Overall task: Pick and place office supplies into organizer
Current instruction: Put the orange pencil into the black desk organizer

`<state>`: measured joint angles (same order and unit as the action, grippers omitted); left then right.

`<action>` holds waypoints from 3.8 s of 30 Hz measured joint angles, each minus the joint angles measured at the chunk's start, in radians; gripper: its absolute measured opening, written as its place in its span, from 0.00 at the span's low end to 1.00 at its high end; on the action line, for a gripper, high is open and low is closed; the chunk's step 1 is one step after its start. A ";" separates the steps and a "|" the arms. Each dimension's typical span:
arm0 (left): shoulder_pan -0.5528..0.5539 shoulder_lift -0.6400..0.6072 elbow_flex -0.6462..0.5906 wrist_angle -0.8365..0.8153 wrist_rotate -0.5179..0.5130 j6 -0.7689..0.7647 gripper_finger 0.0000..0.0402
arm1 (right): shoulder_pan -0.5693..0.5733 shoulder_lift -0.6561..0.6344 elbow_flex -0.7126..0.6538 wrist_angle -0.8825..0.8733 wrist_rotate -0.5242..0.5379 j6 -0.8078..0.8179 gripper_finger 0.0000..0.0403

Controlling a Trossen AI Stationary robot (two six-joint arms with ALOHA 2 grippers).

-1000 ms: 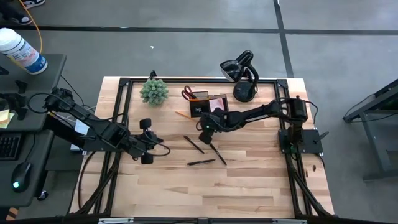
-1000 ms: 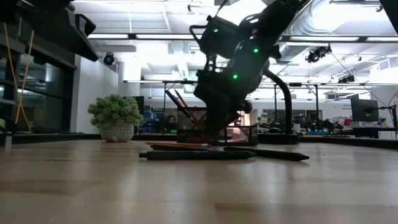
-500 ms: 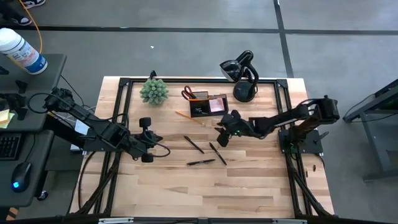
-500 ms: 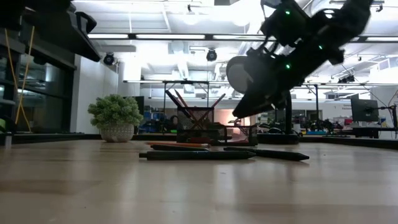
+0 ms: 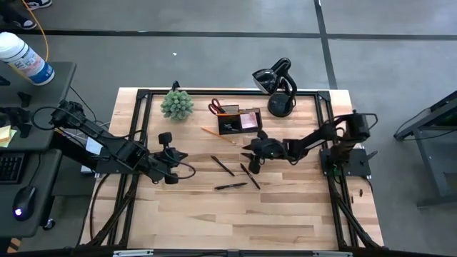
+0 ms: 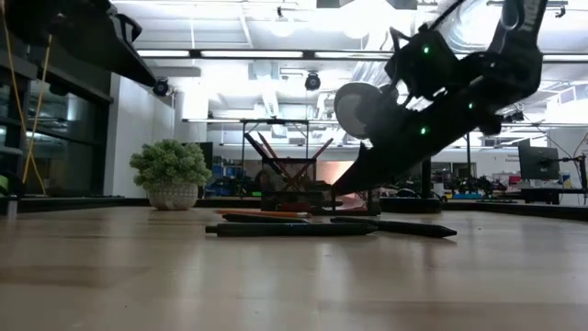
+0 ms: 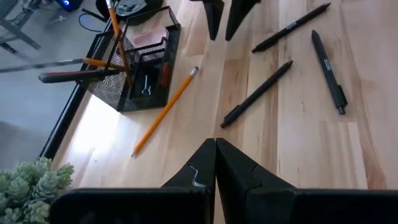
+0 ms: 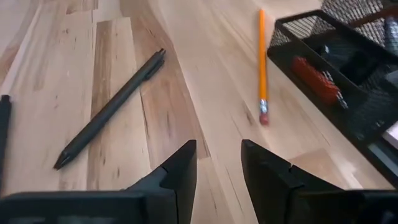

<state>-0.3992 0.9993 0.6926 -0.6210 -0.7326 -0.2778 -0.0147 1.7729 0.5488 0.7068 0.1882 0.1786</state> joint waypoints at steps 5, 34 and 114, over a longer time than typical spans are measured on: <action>0.000 0.000 0.000 -0.001 -0.005 -0.045 0.00 | -0.018 0.060 0.001 0.110 0.002 -0.051 0.30; 0.001 0.000 0.000 -0.087 -0.094 -0.042 0.00 | -0.125 0.063 0.180 -0.196 -0.081 -0.108 0.30; 0.000 0.000 0.000 -0.085 -0.095 -0.068 0.00 | -0.127 0.169 0.322 -0.412 -0.098 -0.030 0.15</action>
<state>-0.3988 0.9993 0.6926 -0.7056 -0.8280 -0.3458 -0.1413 1.9423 0.8703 0.2947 0.0902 0.1486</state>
